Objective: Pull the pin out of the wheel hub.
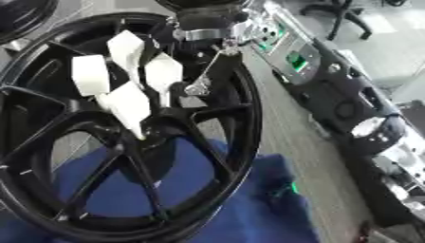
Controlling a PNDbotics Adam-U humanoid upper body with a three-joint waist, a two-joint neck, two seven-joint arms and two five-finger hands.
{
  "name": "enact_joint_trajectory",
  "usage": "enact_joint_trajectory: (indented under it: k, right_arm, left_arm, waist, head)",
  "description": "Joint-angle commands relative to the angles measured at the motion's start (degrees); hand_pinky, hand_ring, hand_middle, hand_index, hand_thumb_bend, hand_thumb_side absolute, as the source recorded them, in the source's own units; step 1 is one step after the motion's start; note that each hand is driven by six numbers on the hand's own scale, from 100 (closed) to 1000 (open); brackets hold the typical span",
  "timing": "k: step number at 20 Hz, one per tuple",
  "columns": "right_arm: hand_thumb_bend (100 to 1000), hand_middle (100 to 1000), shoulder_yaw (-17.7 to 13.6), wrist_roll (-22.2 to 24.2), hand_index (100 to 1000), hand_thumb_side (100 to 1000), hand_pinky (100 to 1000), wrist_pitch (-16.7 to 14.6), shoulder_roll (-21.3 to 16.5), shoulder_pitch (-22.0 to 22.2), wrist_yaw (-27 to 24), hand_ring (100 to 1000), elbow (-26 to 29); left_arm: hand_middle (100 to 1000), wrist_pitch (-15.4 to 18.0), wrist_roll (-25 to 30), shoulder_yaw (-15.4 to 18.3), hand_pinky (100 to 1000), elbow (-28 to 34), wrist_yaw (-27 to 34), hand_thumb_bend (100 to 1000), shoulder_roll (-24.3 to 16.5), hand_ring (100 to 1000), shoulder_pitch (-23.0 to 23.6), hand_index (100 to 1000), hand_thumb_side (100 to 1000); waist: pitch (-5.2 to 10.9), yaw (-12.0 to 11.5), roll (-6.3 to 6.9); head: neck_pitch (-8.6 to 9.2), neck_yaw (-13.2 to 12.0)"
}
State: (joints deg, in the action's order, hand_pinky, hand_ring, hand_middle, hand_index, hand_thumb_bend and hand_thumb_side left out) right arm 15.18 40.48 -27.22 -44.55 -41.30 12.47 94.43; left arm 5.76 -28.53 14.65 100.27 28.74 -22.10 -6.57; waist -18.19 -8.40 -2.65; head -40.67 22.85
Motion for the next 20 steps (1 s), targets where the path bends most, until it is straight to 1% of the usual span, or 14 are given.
enact_joint_trajectory:
  k: [1, 5, 11, 13, 15, 18, 20]
  right_arm:
    - [178, 721, -0.83, 3.22, 816, 198, 821, -3.34, -1.25, -0.68, 0.53, 739, -0.23]
    - [187, 720, -0.71, 3.26, 816, 204, 820, -3.34, -1.14, -0.78, 1.13, 738, -0.74]
    - [173, 699, -0.76, 3.48, 816, 197, 815, -3.35, -1.08, -0.87, 1.18, 719, -1.56]
    - [164, 671, -0.74, 3.50, 811, 190, 812, -3.25, -1.06, -0.90, 0.87, 686, -1.77]
    - [153, 632, -0.57, 3.81, 805, 189, 811, -3.16, -1.08, -0.89, 0.21, 680, -1.85]
    - [135, 597, -0.52, 4.61, 790, 172, 810, -2.81, -1.30, -0.98, -1.20, 680, -1.82]
    - [102, 561, -0.54, 4.90, 760, 159, 806, -2.35, -1.44, -1.05, -2.21, 675, -1.82]
  left_arm:
    - [702, -0.01, -0.09, 0.55, 812, 1.15, -0.34, 283, -0.90, 636, -0.36, 796, 828]
    - [702, -0.03, -0.07, 0.52, 811, 1.21, -0.41, 283, -0.86, 636, -0.49, 793, 828]
    - [700, -0.07, -0.11, 0.49, 811, 1.24, -0.49, 281, -0.90, 635, -0.49, 788, 829]
    - [699, -0.11, -0.07, 0.45, 811, 1.26, -0.67, 280, -0.92, 635, -0.52, 787, 828]
    - [699, -0.15, -0.08, 0.43, 811, 1.28, -0.83, 279, -0.91, 635, -0.54, 785, 828]
    - [699, -0.17, -0.09, 0.41, 811, 1.34, -0.92, 280, -0.93, 635, -0.58, 784, 828]
    - [698, -0.20, -0.11, 0.38, 810, 1.34, -0.92, 279, -0.96, 635, -0.59, 783, 827]
  waist:
    - [0.72, -0.11, 0.15]
    - [0.53, -0.22, 0.10]
    - [0.23, -0.39, 0.10]
    - [0.17, -0.41, 0.08]
    - [0.13, -0.41, 0.05]
    - [0.11, -0.44, 0.01]
    - [0.11, -0.48, -0.01]
  head:
    - [0.65, 0.24]
    - [0.78, 0.45]
    - [0.82, 0.55]
    - [0.79, 0.68]
    - [0.67, 0.75]
    - [0.61, 0.87]
    - [0.62, 0.95]
